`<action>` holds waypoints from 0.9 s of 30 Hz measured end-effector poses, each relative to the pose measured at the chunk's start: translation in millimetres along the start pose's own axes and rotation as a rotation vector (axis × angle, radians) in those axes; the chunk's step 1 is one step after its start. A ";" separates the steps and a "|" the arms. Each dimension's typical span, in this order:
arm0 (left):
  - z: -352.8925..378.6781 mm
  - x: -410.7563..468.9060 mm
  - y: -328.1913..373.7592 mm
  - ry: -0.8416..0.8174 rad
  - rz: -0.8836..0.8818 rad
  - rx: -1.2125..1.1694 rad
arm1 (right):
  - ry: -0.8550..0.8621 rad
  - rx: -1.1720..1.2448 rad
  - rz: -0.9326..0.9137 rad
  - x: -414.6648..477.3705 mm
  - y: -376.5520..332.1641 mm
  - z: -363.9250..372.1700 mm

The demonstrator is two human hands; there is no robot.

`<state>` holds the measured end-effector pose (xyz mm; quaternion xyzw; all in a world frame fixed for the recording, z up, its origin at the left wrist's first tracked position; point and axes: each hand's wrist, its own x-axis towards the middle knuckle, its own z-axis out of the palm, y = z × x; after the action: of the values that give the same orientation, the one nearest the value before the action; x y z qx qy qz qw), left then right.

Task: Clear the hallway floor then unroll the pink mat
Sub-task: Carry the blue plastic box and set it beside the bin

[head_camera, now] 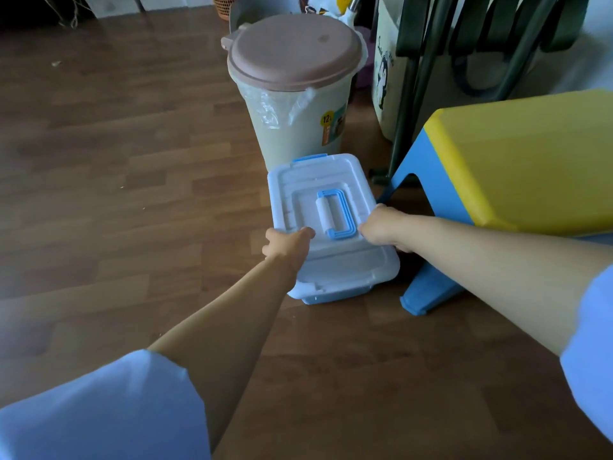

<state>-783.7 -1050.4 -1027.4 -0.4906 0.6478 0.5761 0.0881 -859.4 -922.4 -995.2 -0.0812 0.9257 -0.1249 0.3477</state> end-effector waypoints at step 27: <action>102.5 -101.0 64.3 -0.344 0.603 0.321 | 0.326 -0.273 0.106 -70.3 68.6 -70.2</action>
<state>-826.5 -920.5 -949.2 -0.1541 0.8208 0.5413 0.0977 -858.0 -827.9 -920.1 -0.0576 0.9809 0.0086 0.1854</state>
